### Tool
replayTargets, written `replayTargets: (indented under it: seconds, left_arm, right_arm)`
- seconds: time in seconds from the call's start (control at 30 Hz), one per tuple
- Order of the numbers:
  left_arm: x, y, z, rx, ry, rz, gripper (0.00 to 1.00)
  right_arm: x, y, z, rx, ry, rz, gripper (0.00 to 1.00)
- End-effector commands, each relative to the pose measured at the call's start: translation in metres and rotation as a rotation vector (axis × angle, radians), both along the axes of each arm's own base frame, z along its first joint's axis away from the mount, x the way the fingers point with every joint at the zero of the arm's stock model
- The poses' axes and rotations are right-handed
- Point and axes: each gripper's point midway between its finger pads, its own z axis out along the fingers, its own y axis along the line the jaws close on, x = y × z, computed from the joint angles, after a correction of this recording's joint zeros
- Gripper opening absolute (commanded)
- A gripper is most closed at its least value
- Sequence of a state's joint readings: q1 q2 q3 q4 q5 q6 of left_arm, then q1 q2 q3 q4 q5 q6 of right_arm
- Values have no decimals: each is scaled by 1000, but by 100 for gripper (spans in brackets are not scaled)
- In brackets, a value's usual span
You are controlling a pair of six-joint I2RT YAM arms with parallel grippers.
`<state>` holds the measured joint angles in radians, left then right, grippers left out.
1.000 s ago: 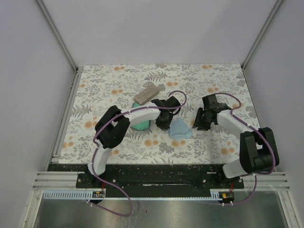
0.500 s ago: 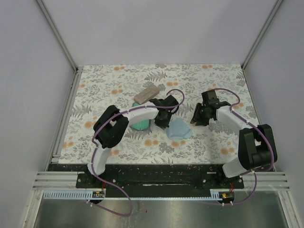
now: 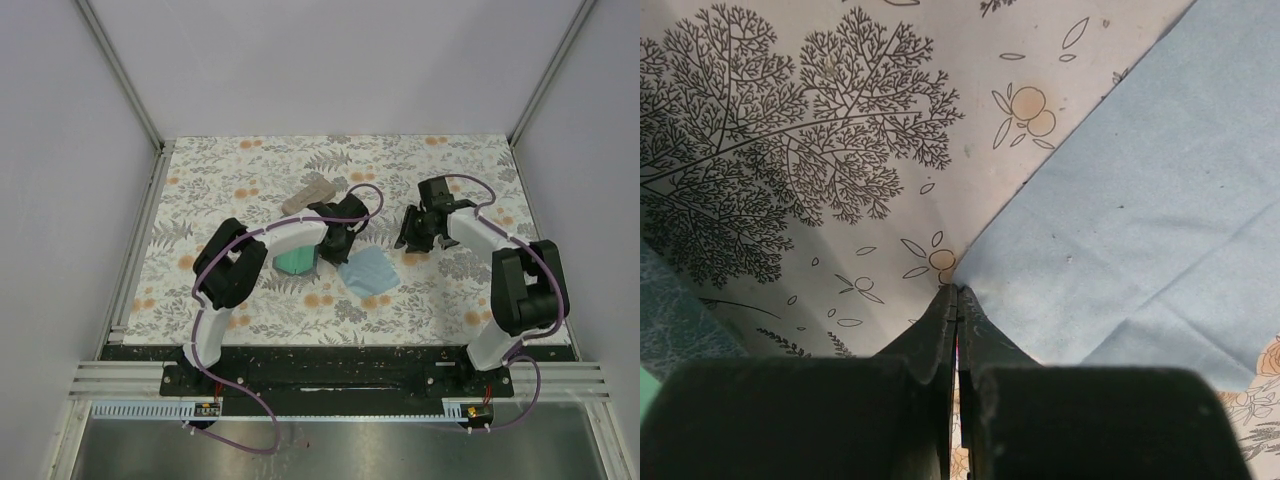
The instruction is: Organize the sunglasses
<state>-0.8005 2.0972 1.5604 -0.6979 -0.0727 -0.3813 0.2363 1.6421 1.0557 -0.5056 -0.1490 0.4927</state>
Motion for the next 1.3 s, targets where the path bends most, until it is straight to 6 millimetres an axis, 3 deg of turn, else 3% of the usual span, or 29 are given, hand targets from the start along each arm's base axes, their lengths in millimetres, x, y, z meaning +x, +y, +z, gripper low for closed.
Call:
replayTargets:
  seconds: [0.0, 0.23, 0.5, 0.63, 1.0, 1.27]
  left_arm:
    - [-6, -4, 18, -26, -12, -48, 0]
    - [-7, -8, 39, -93, -54, -42, 0]
    - [-8, -11, 54, -137, -82, -43, 0]
    - [-10, -16, 58, -164, -78, -54, 0]
    - [-45, -46, 64, -222, -80, -194, 0]
    - [-68, -61, 69, -249, -77, -260, 0]
  right_arm:
    - [23, 14, 9, -5, -57, 45, 46]
    - [31, 44, -10, -36, -29, 105, 46]
    - [37, 57, -26, -96, -23, 140, 43]
    - [39, 57, -24, -105, -33, 142, 43]
    - [35, 47, 2, -46, -71, 85, 43]
    - [27, 27, 15, 32, -72, 29, 43]
